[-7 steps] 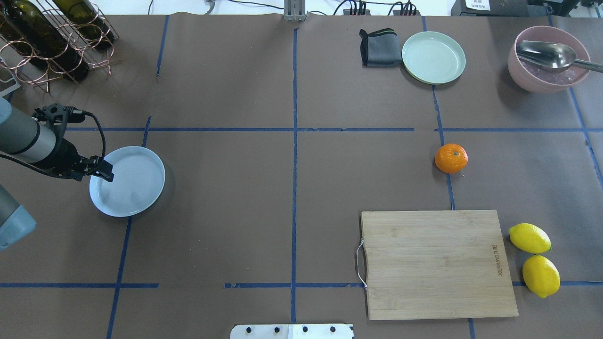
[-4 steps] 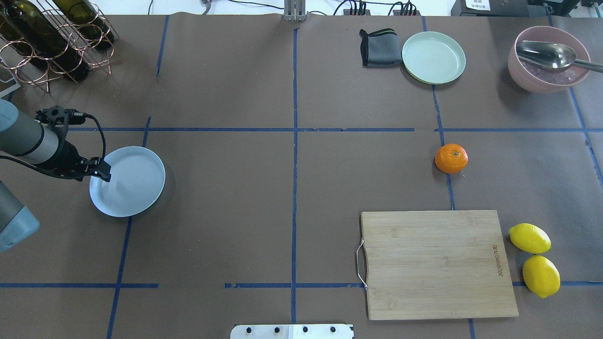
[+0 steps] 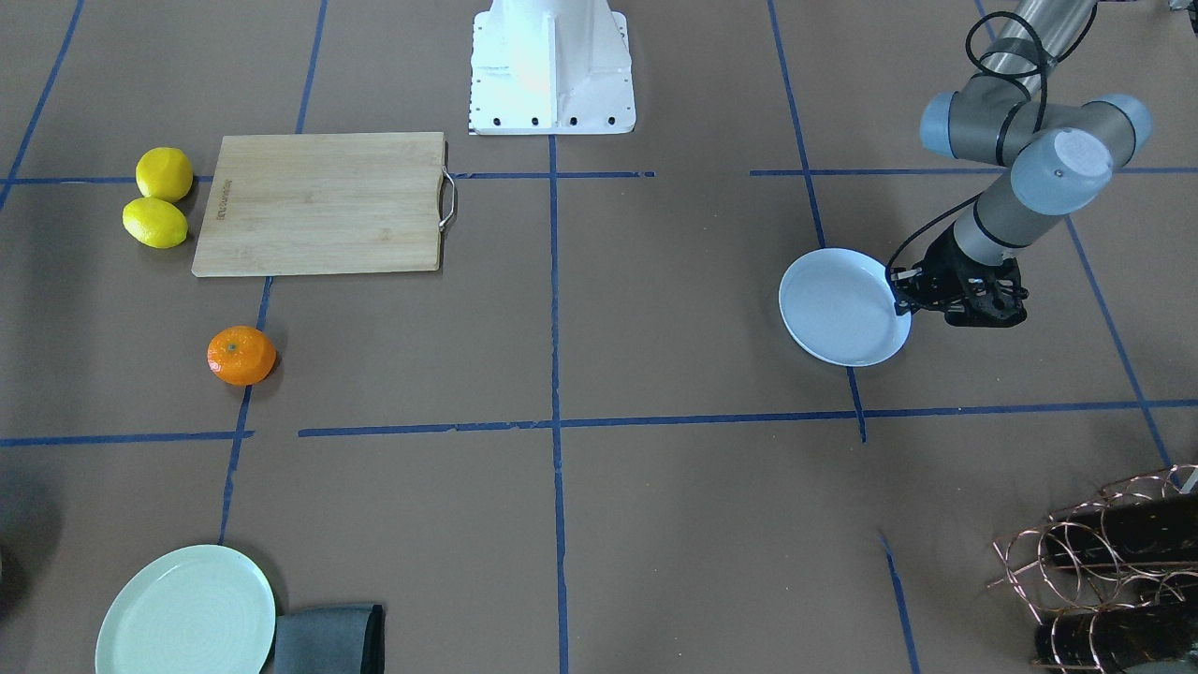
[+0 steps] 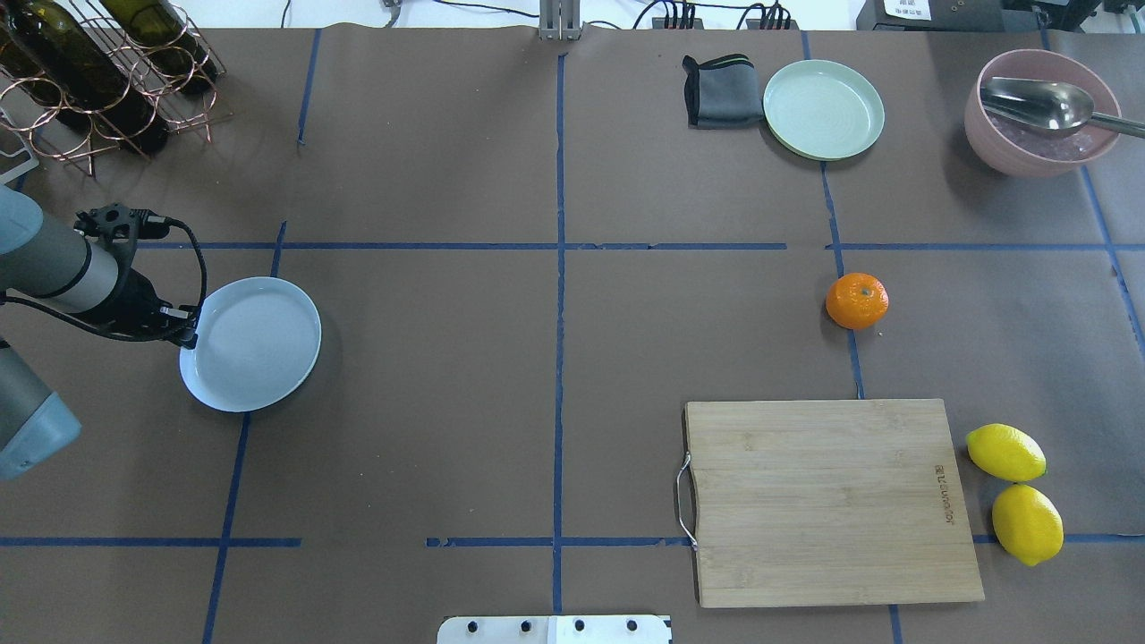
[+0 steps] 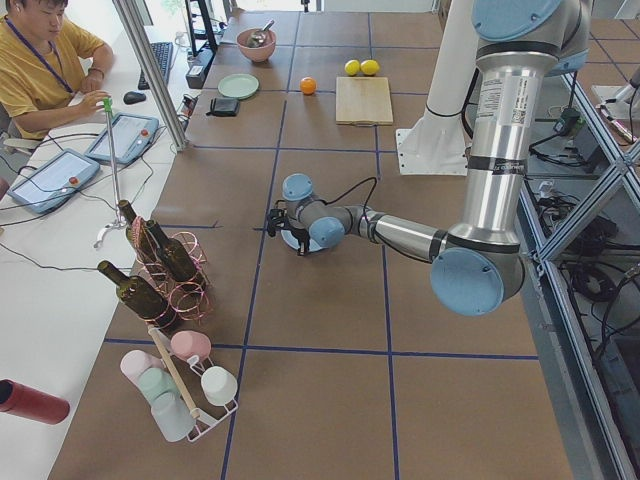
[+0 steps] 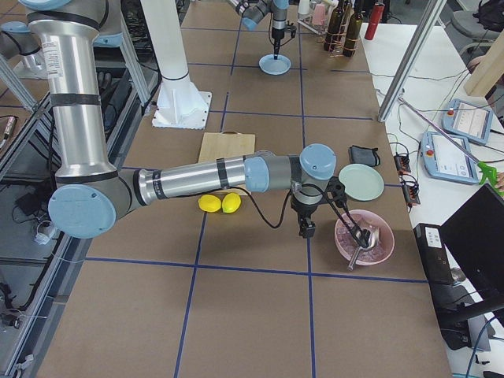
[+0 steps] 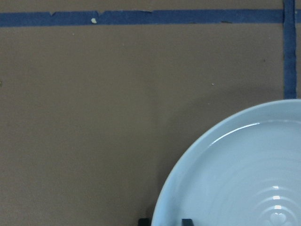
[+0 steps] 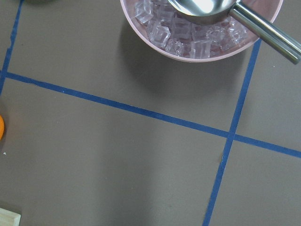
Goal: Pick orange to plate
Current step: 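Reach the left gripper to the light blue plate's rim and grip it, then slide the light blue plate with the left gripper toward the table center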
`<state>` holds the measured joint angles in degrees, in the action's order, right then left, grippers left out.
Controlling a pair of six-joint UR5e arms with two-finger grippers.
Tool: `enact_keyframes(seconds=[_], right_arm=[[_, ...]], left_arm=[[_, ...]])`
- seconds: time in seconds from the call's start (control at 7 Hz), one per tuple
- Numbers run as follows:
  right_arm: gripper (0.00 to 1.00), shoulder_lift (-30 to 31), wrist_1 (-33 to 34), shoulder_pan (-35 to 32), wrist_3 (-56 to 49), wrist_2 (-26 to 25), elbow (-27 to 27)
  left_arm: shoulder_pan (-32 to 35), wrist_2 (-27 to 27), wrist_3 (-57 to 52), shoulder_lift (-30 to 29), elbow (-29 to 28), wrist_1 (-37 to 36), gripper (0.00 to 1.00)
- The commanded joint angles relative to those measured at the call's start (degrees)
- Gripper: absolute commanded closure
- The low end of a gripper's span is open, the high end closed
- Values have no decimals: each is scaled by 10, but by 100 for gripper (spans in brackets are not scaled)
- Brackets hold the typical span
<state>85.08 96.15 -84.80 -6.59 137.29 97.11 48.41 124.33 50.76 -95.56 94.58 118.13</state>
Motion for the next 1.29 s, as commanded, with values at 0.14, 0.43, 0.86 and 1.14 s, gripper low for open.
enact_keyframes(seconds=[0.14,0.43,0.86,1.14], right_arm=[[0,1,1,0,2,31,-3],[0,-1,-1,1,1,32,2],[0,-4,0,1,2,35,5],[0,-3,-1,1,0,38,10]], left_arm=[[12,97,67,-69,61,-2,100],[-28,85,295,-199,43,-2,100],[-140,-33,307,-283,-44,0,100],[-171,-59,306,-297,-76,2,100]])
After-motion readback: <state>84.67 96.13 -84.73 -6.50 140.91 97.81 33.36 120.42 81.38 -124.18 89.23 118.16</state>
